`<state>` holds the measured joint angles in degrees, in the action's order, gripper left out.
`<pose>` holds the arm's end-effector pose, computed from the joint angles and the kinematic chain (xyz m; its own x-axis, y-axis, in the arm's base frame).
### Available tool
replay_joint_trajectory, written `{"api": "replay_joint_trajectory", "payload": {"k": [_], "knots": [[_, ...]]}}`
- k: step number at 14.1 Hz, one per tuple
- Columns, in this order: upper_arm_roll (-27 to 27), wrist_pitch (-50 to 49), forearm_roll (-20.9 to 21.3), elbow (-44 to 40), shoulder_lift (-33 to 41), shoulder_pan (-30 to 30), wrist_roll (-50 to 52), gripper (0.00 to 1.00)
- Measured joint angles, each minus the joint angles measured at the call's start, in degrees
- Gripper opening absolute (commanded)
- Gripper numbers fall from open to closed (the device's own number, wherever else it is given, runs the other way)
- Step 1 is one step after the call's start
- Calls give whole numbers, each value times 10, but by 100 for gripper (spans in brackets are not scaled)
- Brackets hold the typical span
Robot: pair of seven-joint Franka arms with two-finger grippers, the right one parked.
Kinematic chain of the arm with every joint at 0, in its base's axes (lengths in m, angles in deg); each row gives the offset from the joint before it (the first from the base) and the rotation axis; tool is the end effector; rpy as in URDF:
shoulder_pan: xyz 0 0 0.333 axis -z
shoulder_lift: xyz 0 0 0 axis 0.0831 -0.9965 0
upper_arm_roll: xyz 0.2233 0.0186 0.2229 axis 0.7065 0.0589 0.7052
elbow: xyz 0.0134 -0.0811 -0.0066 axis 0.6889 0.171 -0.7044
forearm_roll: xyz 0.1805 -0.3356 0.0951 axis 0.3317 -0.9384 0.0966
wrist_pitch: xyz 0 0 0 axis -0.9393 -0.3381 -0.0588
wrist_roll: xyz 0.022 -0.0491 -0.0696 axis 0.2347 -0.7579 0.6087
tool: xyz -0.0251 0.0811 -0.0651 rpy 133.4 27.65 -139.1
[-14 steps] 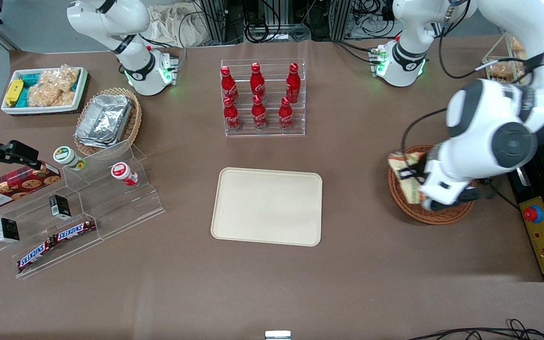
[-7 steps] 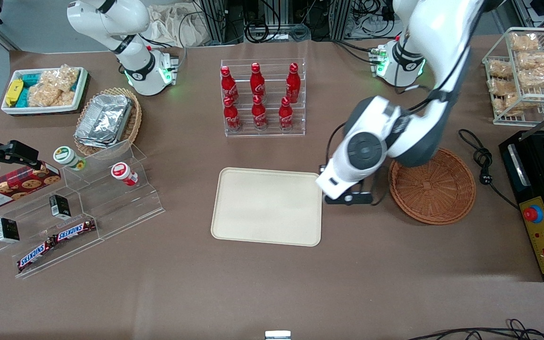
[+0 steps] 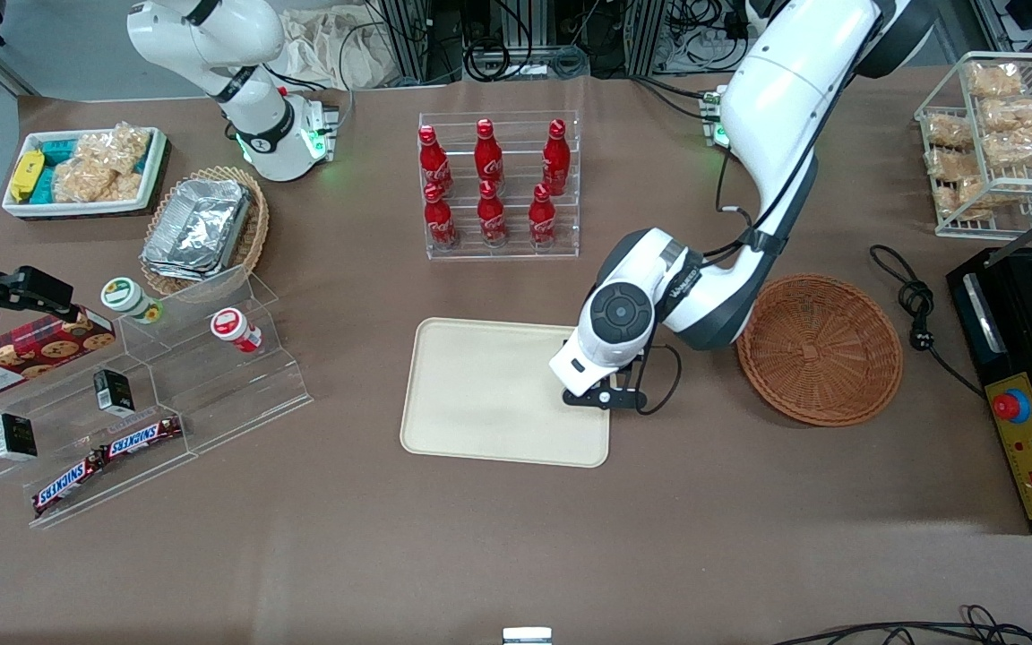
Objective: Place sandwich from basket to tray
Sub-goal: 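Lower the sandwich onto the tray and open the left gripper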
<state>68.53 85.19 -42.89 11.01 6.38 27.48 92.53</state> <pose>0.5703 -0.3988 0.2656 0.9871 -0.0666 -0.1456 -0.0671 -0.9977 0.0011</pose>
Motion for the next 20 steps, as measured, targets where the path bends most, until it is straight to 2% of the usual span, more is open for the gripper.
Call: {"api": "replay_joint_trajectory", "payload": {"k": [5, 6, 7, 8, 9, 10, 15, 20], "knots": [[0, 51, 0, -14, -44, 3, -8, 18], [0, 52, 0, -17, -51, 5, -10, 21], [0, 52, 1, -18, -57, 8, -11, 28], [0, 53, 3, -19, -61, 11, -12, 55], [0, 53, 8, -21, -62, 13, -12, 88], [0, 53, 11, -22, -62, 13, -12, 99], [1, 45, 12, -25, -62, 10, -14, 99], [4, -103, 12, -101, -61, -13, -34, 99]]}}
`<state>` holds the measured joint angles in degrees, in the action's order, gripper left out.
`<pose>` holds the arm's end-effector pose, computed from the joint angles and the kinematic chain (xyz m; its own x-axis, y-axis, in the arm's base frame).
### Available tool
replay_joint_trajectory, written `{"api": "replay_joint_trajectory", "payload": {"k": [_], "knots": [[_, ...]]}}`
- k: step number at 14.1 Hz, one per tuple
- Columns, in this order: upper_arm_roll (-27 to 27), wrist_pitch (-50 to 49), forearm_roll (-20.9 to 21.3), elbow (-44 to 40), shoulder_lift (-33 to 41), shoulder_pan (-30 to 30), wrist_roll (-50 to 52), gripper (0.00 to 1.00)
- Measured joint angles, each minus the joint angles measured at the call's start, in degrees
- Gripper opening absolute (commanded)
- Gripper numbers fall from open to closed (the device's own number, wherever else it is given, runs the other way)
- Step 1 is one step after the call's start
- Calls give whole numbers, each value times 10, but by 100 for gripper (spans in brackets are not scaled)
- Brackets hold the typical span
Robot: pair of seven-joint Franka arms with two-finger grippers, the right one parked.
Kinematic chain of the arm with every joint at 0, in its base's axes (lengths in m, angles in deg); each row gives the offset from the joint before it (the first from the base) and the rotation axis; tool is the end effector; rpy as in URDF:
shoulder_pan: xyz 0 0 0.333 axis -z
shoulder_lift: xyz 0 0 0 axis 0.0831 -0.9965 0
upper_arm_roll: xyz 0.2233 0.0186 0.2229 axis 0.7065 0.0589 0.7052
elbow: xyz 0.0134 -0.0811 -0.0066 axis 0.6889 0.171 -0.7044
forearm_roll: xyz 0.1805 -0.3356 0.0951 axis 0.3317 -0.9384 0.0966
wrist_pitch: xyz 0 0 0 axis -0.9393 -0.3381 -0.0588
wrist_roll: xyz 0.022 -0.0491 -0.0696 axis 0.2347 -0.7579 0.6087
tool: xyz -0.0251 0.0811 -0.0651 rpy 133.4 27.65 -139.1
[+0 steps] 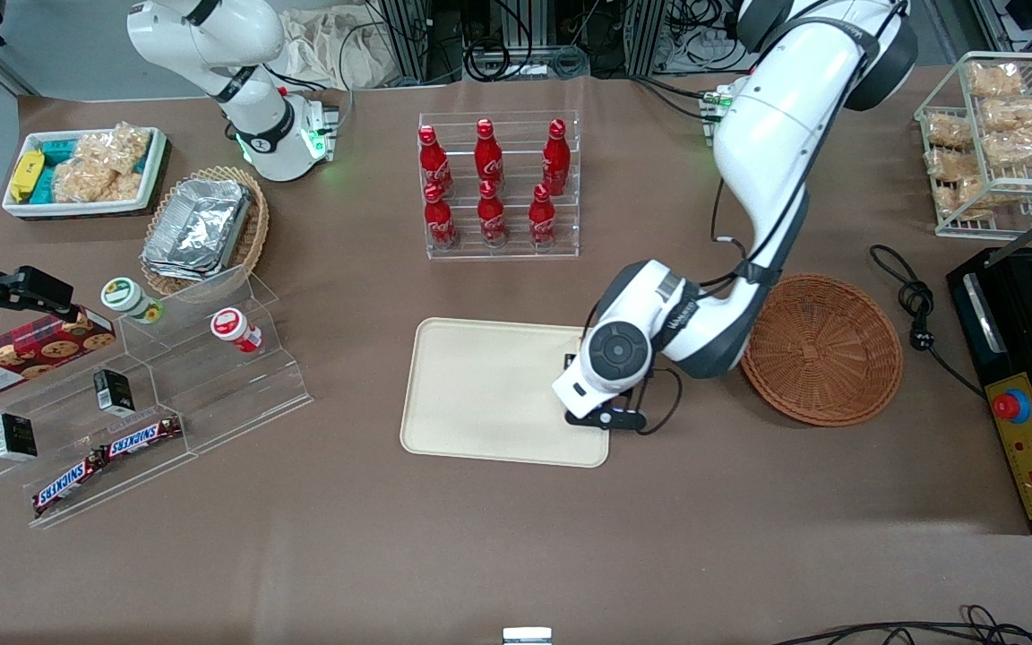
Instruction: Place sandwich from basket to tray
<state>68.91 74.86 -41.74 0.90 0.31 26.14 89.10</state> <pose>0.6022 -0.3798 0.2552 0.9686 -0.0806 -0.2351 -0.0947 -0.9943 -0.0491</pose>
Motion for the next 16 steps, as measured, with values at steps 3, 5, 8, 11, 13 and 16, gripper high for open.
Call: {"api": "replay_joint_trajectory", "payload": {"k": [3, 5, 8, 11, 13, 16], "knots": [[0, -68, -4, -45, 14, -24, -3, 99], [0, -86, -8, -51, 34, -32, -3, 99], [0, -101, -8, -51, 50, -32, -2, 99], [0, -102, -9, -51, 53, -37, 0, 99], [1, -104, -9, -51, 58, -47, 3, 99], [2, -143, -9, -51, 87, -83, 1, 98]]}}
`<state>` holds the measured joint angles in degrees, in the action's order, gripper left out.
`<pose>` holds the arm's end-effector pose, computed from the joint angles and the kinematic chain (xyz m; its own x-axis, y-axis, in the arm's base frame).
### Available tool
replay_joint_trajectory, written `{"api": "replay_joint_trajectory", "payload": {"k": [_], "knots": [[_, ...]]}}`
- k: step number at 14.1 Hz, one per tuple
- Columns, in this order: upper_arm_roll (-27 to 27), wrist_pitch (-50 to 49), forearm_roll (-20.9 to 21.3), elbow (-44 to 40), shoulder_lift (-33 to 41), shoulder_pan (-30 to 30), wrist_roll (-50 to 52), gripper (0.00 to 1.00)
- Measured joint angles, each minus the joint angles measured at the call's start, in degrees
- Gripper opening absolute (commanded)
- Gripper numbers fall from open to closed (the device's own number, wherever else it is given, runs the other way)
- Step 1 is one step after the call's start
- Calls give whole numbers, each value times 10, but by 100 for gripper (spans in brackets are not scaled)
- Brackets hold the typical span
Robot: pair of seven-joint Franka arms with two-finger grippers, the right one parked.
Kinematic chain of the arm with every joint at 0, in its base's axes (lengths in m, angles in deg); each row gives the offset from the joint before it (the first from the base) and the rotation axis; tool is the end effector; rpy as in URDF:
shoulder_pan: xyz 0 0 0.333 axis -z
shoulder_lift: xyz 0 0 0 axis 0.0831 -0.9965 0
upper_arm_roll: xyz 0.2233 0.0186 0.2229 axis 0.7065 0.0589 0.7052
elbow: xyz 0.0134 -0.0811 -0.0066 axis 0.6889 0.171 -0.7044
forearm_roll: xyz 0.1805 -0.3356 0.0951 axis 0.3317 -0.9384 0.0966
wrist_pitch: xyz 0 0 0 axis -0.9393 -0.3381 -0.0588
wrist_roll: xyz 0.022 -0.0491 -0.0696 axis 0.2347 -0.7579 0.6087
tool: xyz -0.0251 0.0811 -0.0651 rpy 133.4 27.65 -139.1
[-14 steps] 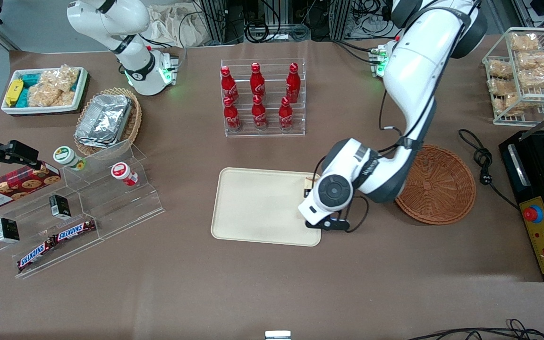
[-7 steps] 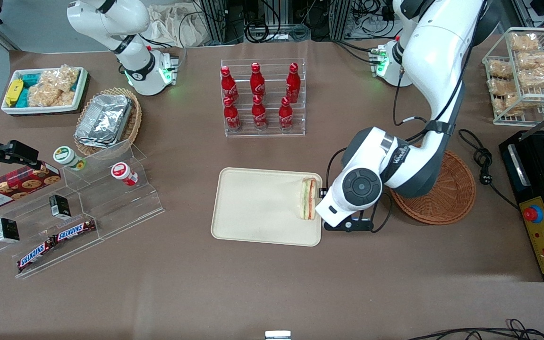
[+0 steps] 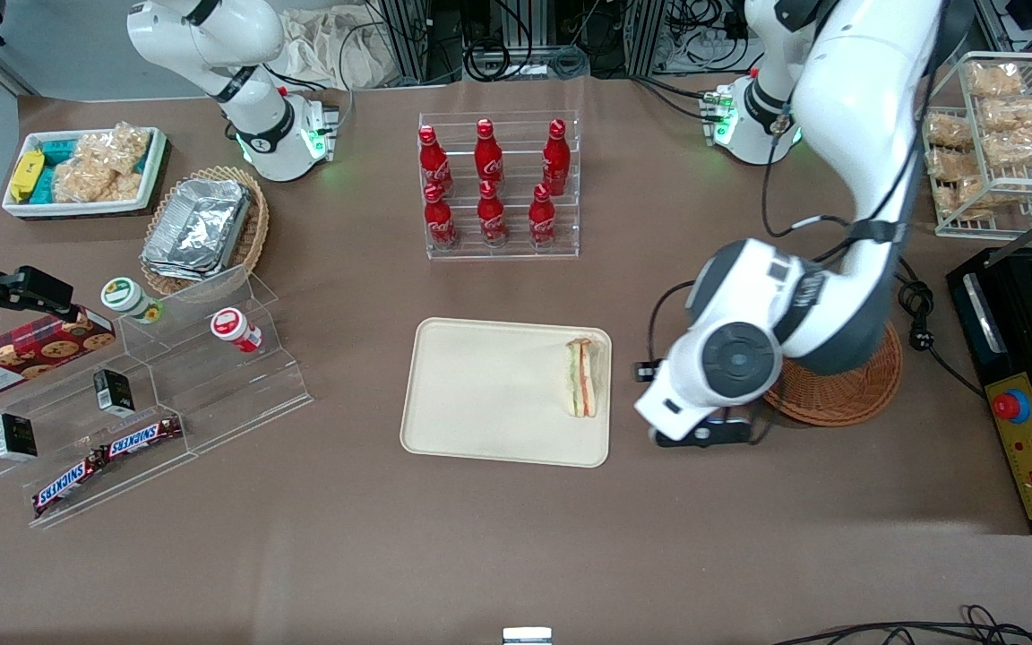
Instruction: Place sandwich from basket to tray
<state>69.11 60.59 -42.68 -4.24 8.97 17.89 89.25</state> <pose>0.6435 -0.2779 0.3846 0.9693 0.0764 -0.2336 0.0592 -0.9951 -0.0798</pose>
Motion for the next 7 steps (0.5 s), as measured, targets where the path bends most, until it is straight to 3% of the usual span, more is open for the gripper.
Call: {"api": "replay_joint_trajectory", "payload": {"k": [7], "knots": [[2, -81, -1, 1, 93, -86, -97, 98]]}}
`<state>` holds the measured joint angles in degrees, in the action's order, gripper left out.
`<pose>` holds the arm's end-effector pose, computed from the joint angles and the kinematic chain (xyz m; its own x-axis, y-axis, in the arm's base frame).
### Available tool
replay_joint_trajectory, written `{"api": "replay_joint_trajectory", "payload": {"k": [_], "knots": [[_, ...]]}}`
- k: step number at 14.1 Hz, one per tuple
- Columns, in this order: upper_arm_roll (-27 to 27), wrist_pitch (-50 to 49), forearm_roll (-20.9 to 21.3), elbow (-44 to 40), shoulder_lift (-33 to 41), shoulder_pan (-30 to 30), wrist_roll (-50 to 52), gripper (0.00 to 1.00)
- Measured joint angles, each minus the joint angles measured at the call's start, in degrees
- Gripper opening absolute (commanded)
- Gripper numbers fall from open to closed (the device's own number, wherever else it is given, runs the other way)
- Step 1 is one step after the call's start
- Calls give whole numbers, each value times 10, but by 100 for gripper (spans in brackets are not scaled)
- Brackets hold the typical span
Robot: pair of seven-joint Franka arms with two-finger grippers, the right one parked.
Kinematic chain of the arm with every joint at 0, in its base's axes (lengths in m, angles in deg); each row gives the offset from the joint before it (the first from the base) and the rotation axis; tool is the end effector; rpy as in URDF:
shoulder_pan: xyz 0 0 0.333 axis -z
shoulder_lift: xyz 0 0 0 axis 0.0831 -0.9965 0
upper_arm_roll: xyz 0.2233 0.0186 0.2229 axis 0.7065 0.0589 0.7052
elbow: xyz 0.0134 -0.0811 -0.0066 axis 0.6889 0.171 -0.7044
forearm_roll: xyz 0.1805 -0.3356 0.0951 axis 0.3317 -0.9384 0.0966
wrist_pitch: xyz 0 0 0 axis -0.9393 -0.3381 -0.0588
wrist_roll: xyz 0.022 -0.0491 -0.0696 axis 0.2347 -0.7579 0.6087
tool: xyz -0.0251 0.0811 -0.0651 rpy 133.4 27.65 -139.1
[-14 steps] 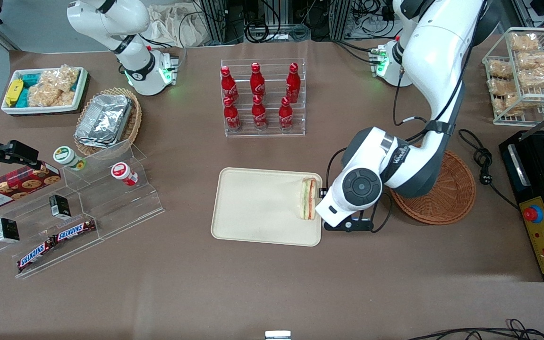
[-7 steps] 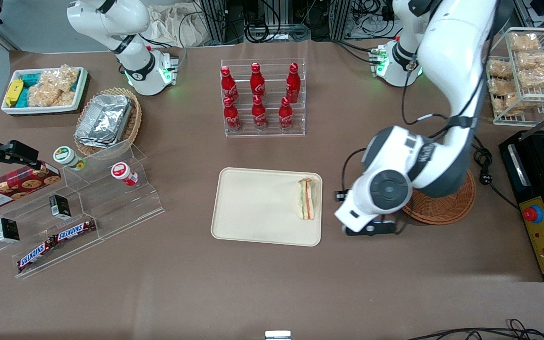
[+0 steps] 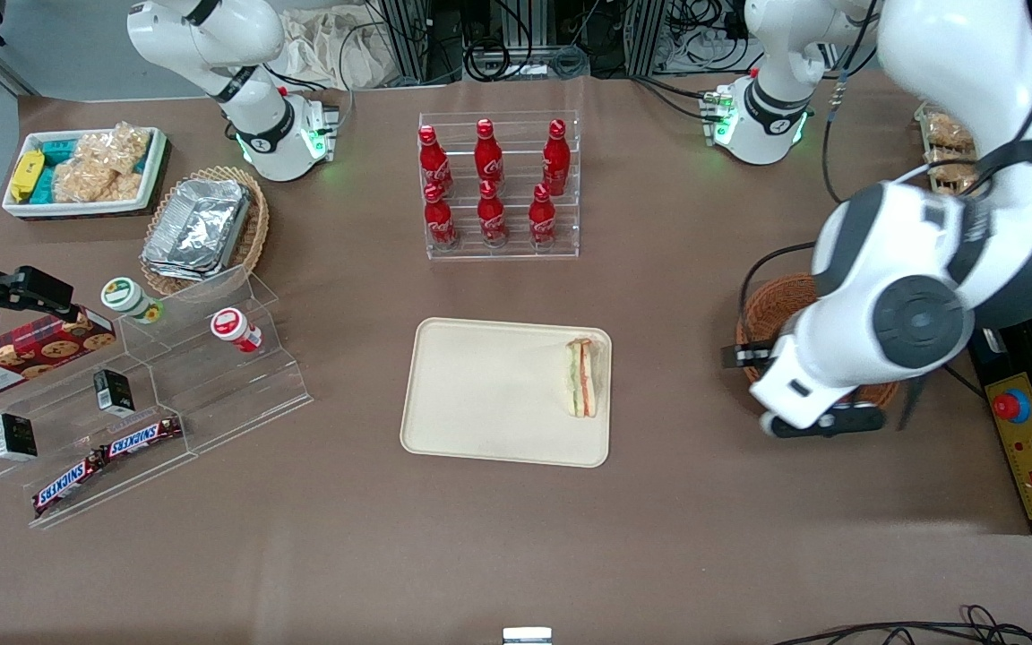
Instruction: Place sandwich from basket to tray
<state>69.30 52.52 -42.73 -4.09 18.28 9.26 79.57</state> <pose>0.6447 -0.1702 0.4843 0.9743 0.0596 -0.2171 0.0453 -0.9965 -0.0704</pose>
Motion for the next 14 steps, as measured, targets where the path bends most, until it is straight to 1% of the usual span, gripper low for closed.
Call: {"api": "replay_joint_trajectory", "payload": {"k": [4, 6, 9, 14], "knots": [[1, -16, -2, 1, 39, -59, -51, 98], [1, -20, -4, 1, 54, -77, -82, 98], [1, -32, -4, 1, 67, -80, -112, 99], [1, -35, -11, 1, 72, -85, -115, 99]]}}
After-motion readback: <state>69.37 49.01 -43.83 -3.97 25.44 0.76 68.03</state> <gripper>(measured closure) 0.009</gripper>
